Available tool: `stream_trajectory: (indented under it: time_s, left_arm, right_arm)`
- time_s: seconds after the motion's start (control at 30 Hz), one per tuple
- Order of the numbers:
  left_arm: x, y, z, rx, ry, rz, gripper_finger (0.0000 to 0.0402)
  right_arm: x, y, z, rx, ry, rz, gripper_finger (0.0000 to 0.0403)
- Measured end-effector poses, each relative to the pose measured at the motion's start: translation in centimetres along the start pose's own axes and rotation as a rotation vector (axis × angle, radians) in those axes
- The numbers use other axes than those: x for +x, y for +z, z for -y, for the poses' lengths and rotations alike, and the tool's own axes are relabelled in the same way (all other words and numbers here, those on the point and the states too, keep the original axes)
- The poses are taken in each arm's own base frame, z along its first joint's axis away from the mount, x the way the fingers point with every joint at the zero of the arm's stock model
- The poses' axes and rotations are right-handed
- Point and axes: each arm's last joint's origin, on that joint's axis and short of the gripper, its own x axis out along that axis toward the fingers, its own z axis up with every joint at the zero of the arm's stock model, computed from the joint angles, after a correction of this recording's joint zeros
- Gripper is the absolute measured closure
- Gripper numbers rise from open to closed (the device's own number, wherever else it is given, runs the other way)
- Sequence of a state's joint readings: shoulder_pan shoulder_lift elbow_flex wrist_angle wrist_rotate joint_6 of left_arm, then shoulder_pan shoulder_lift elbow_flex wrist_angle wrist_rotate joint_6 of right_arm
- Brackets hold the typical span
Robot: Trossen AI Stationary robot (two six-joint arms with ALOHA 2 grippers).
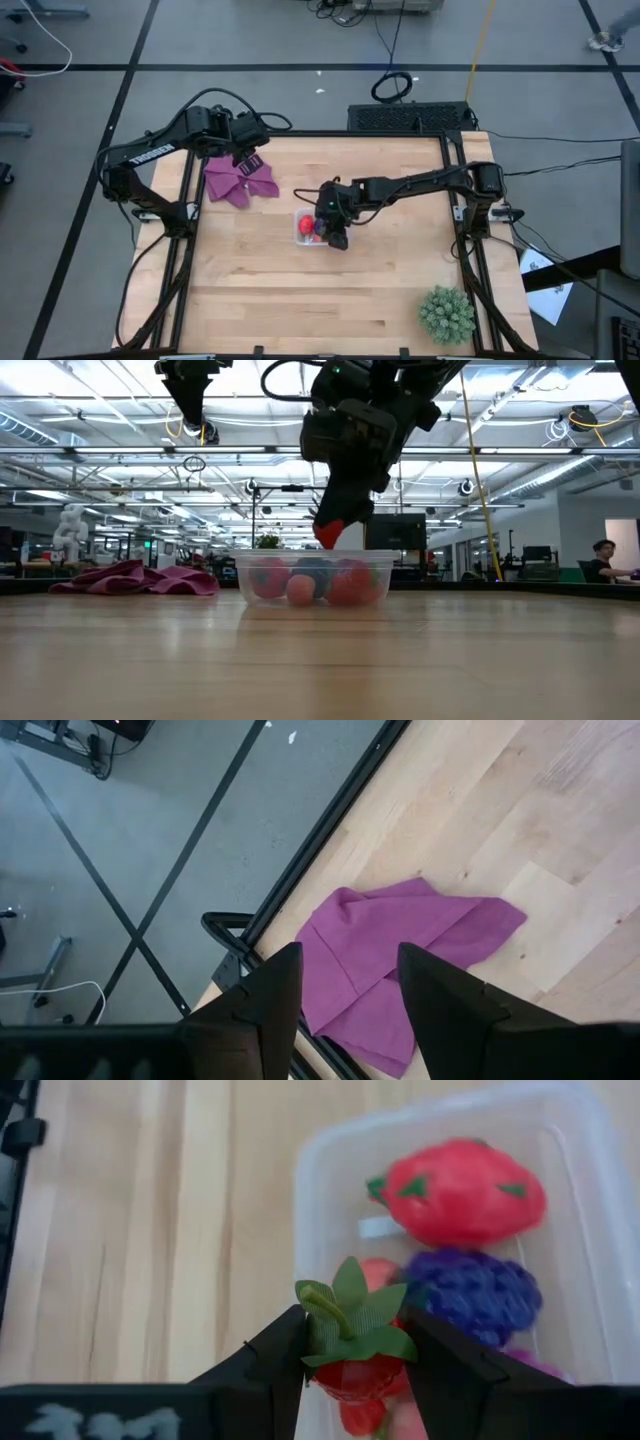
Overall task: Pick and placing Produce into tupperware
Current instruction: Put the red strawberry into the transparent bin
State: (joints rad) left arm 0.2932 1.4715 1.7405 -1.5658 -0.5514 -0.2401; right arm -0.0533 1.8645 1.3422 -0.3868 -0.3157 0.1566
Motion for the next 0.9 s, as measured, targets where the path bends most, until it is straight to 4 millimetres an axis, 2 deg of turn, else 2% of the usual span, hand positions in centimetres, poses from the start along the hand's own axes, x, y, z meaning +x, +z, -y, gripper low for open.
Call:
stream_trajectory:
  time_s: [0.27, 0.63, 0.9]
  left_arm:
    - [0.0, 0.0, 0.0, 0.0, 0.0, 0.0, 0.0229]
    - [0.0, 0.0, 0.0, 0.001, 0.0, 0.0, 0.0229]
    - [0.0, 0.0, 0.0, 0.001, -0.001, 0.0, 0.0229]
  right_arm:
    - [0.2, 0.2, -0.6, -0.046, 0.006, 0.027, 0.0261]
    - [0.4, -0.6, 0.7, -0.003, -0.013, 0.006, 0.026]
    - [0.1, -0.5, 1.4, 0.013, -0.014, 0.013, 0.0225]
